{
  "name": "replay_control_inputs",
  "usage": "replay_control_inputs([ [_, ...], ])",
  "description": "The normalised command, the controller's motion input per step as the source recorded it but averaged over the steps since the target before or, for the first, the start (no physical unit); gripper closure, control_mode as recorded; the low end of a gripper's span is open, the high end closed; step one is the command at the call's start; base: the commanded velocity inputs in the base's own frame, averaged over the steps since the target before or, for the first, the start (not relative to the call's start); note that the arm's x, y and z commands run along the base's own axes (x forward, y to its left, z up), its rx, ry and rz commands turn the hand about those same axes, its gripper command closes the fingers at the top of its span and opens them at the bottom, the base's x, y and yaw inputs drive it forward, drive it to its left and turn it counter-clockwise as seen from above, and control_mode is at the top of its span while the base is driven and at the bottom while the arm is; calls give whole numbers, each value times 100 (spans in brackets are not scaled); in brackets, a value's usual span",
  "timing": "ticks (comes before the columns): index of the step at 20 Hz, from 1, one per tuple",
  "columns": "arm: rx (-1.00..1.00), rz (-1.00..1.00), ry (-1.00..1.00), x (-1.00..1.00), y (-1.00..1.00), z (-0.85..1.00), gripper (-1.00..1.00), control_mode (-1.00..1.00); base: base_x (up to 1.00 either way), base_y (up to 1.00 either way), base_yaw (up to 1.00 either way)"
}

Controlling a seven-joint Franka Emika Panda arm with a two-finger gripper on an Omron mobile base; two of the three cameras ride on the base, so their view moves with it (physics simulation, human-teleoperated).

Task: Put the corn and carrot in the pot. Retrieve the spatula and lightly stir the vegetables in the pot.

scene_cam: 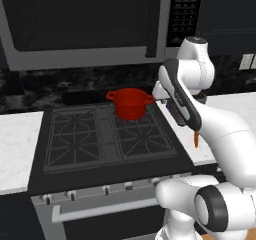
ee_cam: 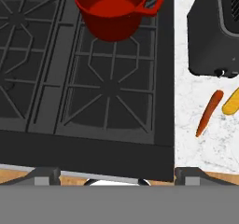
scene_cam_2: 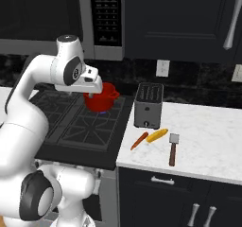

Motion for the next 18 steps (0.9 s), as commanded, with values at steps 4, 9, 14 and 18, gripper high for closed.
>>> replay_control_inputs([
  [4, 0, 0, 0, 0, 0, 0, -100, 100, 11, -60, 0],
  [9, 1, 0, 0, 12, -43, -12, -100, -100, 0, 0, 0],
  [14, 0, 0, 5, 7, -67, -55, -100, -100, 0, 0, 0],
  [18, 0, -1, 10, 19, -44, -75, -100, -100, 0, 0, 0],
])
